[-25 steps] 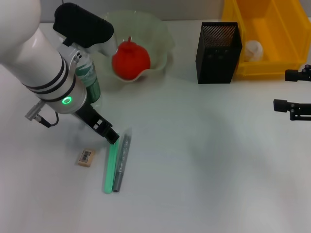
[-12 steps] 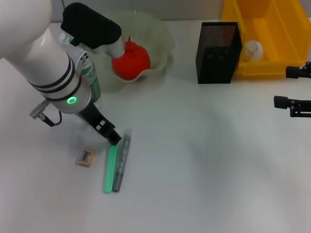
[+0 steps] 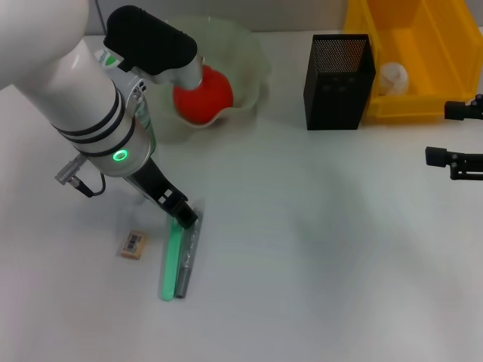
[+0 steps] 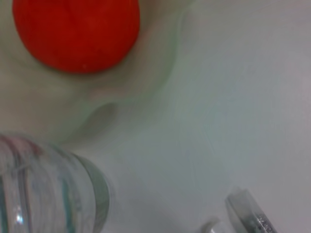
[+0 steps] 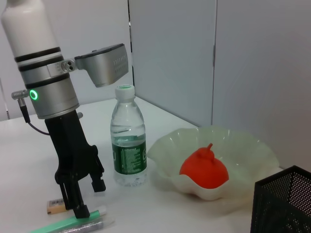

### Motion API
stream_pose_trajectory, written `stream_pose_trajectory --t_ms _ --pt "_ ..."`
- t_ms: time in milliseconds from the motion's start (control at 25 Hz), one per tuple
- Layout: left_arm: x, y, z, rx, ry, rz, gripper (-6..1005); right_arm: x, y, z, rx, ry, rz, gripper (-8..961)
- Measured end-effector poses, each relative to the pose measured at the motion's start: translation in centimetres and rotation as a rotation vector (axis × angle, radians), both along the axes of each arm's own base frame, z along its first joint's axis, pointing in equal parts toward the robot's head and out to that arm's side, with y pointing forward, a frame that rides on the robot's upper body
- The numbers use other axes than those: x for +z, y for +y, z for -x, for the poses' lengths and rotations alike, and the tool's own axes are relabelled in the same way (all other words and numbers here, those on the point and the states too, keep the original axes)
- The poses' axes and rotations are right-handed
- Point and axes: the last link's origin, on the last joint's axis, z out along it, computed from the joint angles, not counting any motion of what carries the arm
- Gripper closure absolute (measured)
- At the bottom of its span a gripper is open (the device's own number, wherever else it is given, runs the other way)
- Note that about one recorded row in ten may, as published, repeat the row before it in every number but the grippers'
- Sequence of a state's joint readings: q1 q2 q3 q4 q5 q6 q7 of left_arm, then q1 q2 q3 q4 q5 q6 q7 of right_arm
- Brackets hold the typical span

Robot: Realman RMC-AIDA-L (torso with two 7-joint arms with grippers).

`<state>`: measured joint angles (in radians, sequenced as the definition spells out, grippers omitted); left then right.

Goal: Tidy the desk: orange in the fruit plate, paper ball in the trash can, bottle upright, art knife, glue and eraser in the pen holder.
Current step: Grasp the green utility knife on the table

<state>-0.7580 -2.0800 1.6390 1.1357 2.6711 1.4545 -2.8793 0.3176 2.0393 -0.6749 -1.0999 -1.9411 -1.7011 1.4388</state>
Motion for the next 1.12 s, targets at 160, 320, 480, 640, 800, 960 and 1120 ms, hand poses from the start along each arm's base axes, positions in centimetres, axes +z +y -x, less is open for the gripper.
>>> stream_pose_trajectory --t_ms 160,320,480,640,800,960,1120 --pt "-0.14 0.08 -0.03 -0.001 0.0 0.002 174 -0.03 -0.03 -0.04 -0.001 -0.001 0.001 151" --pt "-0.16 0.14 -0.07 -0.003 0.0 0.0 174 -0.05 -0.05 -0.06 0.003 -0.004 0.0 151" --pt "-0.33 0.16 -0.12 -0.01 0.008 0.006 174 -0.05 -0.06 -0.07 0.004 -0.006 -0.001 151" --pt "-0.4 0.19 -0.12 -0.014 0.01 0.006 174 -0.06 -0.07 -0.08 0.004 -0.006 0.0 151" --pt "-0.49 0.22 -0.11 -0.02 0.013 0.005 175 -0.06 -0.07 -0.08 0.005 -0.007 0.0 152" --pt "-0.54 0.2 0.02 -0.02 0.018 0.006 175 -0.1 -0.09 -0.06 0.005 -0.005 0.001 152" --pt "-0.58 0.16 0.16 -0.015 0.021 0.008 209 -0.26 -0.1 0.0 0.005 -0.003 0.003 152"
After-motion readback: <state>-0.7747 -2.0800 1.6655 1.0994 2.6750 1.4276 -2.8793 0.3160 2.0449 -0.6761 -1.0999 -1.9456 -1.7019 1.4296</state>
